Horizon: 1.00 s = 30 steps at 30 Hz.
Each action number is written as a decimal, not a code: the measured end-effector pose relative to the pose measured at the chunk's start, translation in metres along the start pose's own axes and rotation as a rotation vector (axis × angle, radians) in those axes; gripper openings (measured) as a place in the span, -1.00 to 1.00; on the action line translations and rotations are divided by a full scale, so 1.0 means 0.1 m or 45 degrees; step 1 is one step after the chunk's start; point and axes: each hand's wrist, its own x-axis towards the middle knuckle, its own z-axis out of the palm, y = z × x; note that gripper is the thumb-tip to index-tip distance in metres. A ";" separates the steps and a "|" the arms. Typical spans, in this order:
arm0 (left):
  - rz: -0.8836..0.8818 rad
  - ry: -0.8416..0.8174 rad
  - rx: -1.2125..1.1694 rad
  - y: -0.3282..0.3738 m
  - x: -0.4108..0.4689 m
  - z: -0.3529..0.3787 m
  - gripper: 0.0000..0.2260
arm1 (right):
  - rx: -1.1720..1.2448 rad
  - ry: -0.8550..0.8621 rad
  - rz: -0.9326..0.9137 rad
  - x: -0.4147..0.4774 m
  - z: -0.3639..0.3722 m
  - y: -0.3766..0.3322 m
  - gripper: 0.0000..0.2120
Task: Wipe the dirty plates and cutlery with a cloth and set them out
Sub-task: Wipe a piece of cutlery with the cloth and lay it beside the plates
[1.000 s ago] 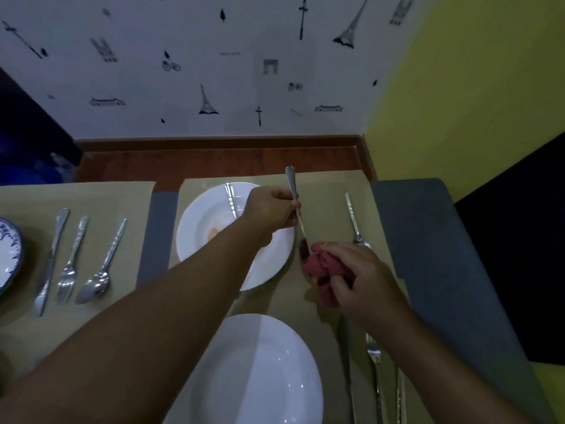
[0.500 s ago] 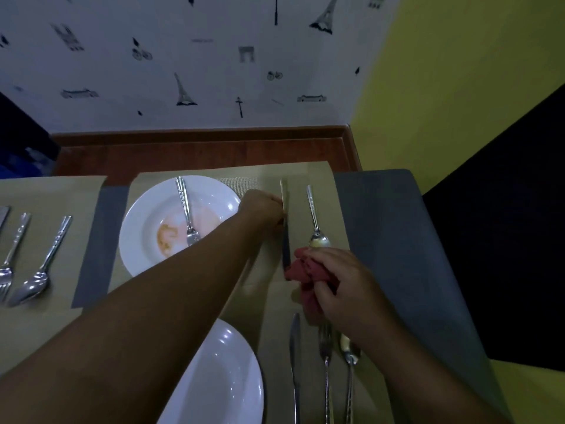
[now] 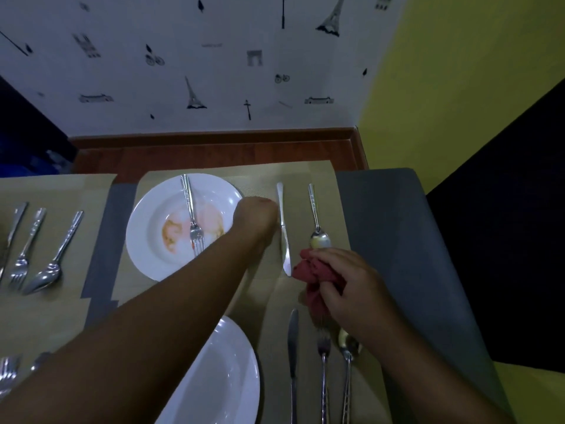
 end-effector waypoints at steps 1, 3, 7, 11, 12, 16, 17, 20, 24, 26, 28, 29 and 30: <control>0.103 0.026 0.043 -0.06 -0.10 0.01 -0.76 | -0.009 0.010 -0.001 -0.01 -0.01 0.00 -0.51; 0.333 -0.031 0.134 -0.17 -0.39 0.01 -0.69 | -0.029 0.020 -0.006 -0.04 -0.03 -0.01 -0.49; 0.807 -0.275 0.788 -0.48 -0.65 0.22 -0.58 | -0.050 -0.002 0.041 -0.08 -0.06 -0.03 -0.49; 0.731 -0.350 1.103 -0.62 -0.73 0.42 -0.36 | -0.090 -0.009 0.032 -0.12 -0.03 -0.07 -0.50; 0.730 -0.320 1.112 -0.65 -0.73 0.43 -0.34 | -0.094 -0.010 0.028 -0.13 -0.02 -0.08 -0.50; 0.740 -0.292 1.145 -0.78 -0.72 0.36 -0.26 | -0.108 -0.030 0.040 -0.15 0.03 -0.13 -0.53; 0.751 -0.281 1.147 -0.82 -0.72 0.33 -0.27 | -0.109 -0.039 0.038 -0.15 0.05 -0.15 -0.53; 0.778 -0.281 1.133 -0.87 -0.72 0.25 -0.33 | -0.115 -0.048 0.024 -0.14 0.10 -0.22 -0.53; 0.778 -0.268 1.049 -0.83 -0.79 0.19 -0.35 | -0.149 -0.087 0.020 -0.12 0.15 -0.26 -0.55; 0.820 -0.222 0.971 -0.78 -0.89 0.11 -0.38 | -0.153 -0.105 0.017 -0.10 0.17 -0.27 -0.55; 0.858 -0.177 0.903 -0.76 -1.01 -0.03 -0.38 | -0.153 -0.131 -0.008 -0.07 0.18 -0.31 -0.55; 0.864 -0.147 0.875 -0.78 -1.06 -0.12 -0.36 | -0.150 -0.140 -0.030 -0.04 0.20 -0.33 -0.55; 0.858 -0.104 0.839 -0.82 -1.10 -0.22 -0.34 | -0.140 -0.146 -0.051 -0.02 0.22 -0.36 -0.55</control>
